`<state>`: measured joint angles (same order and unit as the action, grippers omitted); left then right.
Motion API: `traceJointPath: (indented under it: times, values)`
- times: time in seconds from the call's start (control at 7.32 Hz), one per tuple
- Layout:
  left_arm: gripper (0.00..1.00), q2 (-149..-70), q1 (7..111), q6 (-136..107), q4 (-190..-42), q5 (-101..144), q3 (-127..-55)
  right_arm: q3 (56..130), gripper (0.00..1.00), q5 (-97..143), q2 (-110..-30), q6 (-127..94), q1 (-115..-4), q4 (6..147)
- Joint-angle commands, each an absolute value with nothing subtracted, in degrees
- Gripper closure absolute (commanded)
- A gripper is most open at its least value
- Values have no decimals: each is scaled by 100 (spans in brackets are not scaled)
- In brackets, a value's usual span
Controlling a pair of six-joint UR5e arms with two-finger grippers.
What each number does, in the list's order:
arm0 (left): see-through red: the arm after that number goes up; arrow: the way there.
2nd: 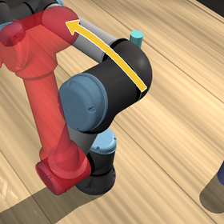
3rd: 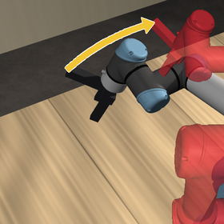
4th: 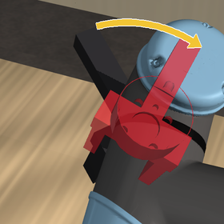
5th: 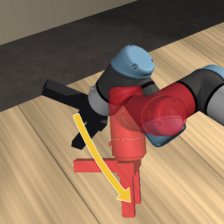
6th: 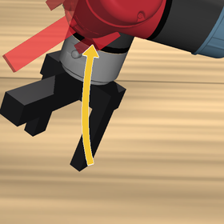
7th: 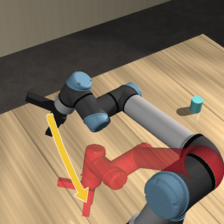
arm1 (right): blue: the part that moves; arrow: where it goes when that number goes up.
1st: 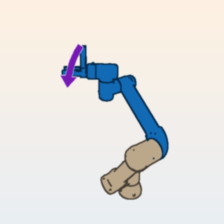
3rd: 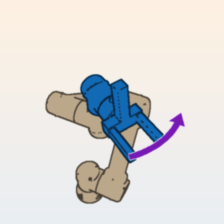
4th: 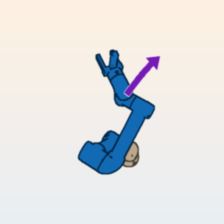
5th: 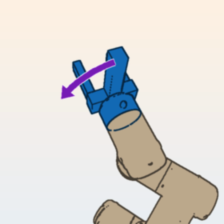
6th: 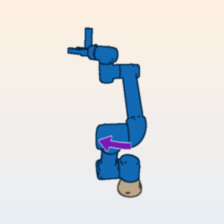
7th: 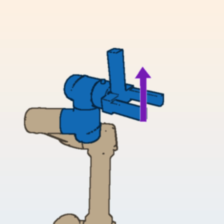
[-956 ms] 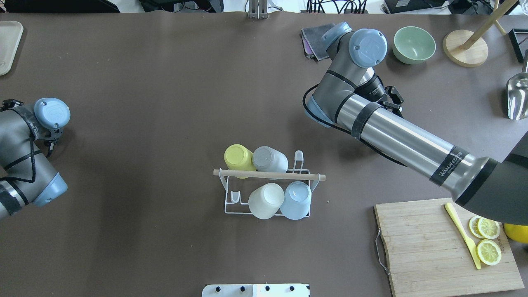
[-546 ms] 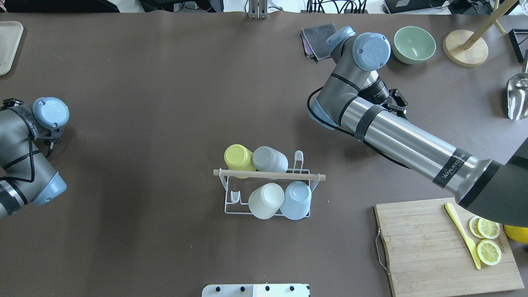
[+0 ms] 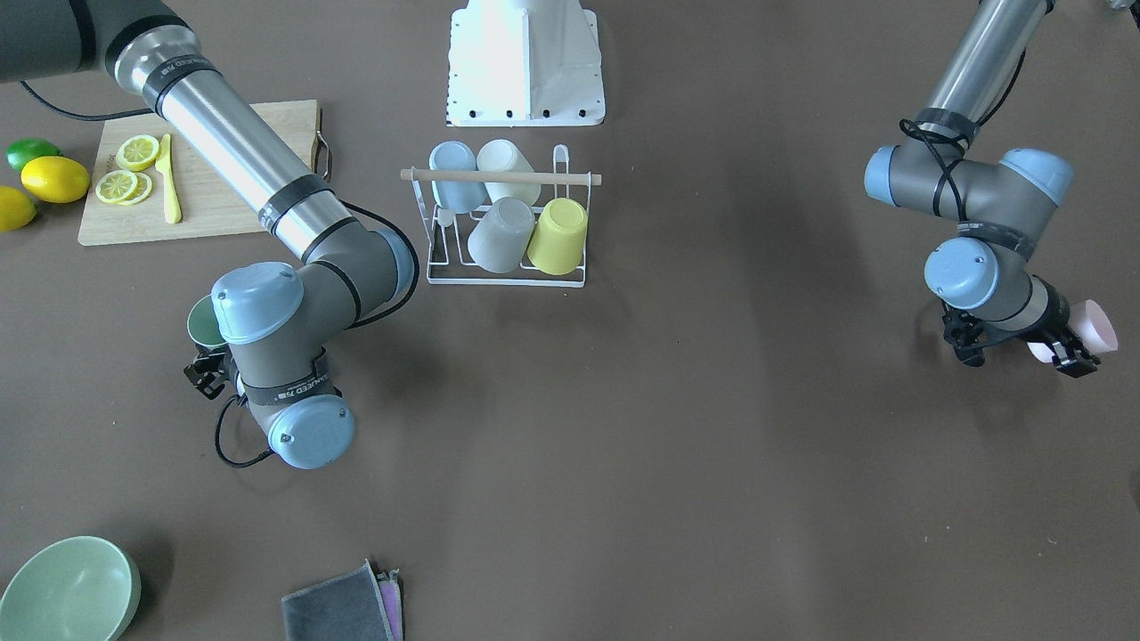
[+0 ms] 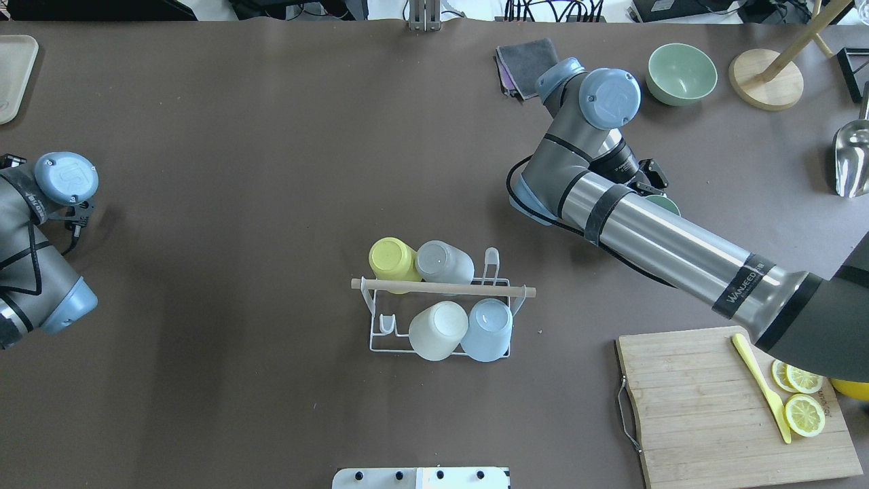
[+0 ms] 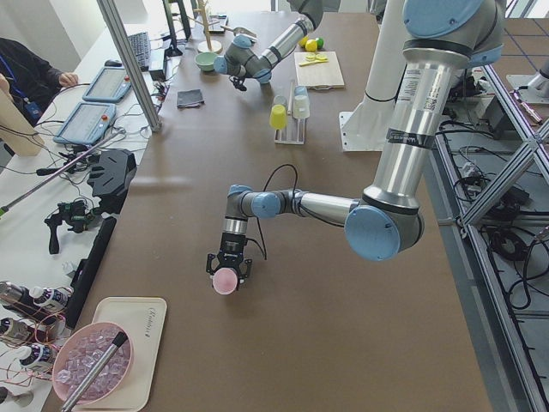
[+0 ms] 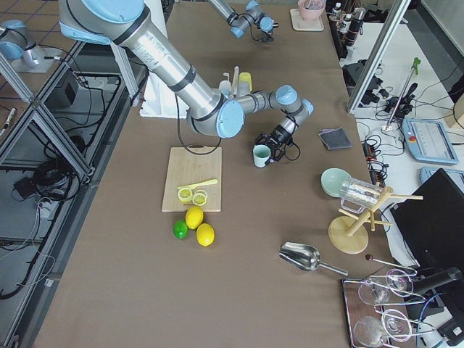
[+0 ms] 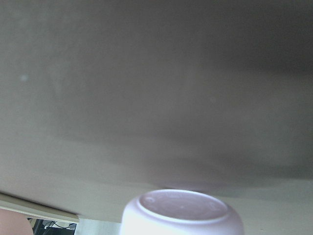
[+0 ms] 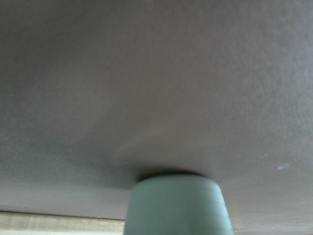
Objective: Place cup on cup holder
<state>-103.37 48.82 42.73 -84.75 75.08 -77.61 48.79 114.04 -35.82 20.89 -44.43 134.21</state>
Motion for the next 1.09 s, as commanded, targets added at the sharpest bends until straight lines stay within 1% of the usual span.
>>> traceJointPath:
  times: [0.0,0.14,0.27,0.41,0.55,0.68,0.82,0.96]
  values:
    - [38,-10336,4939,4280,-8648,7742,-7778,4904,53,11347,-3586,2432,-4403,13508]
    - [37,-10345,5009,4289,-8683,7856,-7857,4974,75,11321,-3586,2495,-4403,13596]
    - [36,-10327,5210,4315,-8779,8066,-7988,5053,88,11294,-3586,2496,-4429,13658]
    - [36,-10336,5386,4368,-8780,8312,-8128,5454,94,11268,-3673,2496,-4491,13754]
    - [36,-10336,5536,4368,-8772,8628,-8313,6128,95,11181,-3883,2496,-4570,13920]
    - [36,-10414,5554,4359,-8684,8744,-8532,6979,95,11223,-4346,2461,-4605,13991]
    - [37,-10380,5555,4307,-8631,8754,-8752,7614,97,11319,-4672,2409,-4640,13940]
    - [37,-10336,5555,4298,-8570,8763,-9050,7777,100,11564,-4641,2417,-4771,13879]
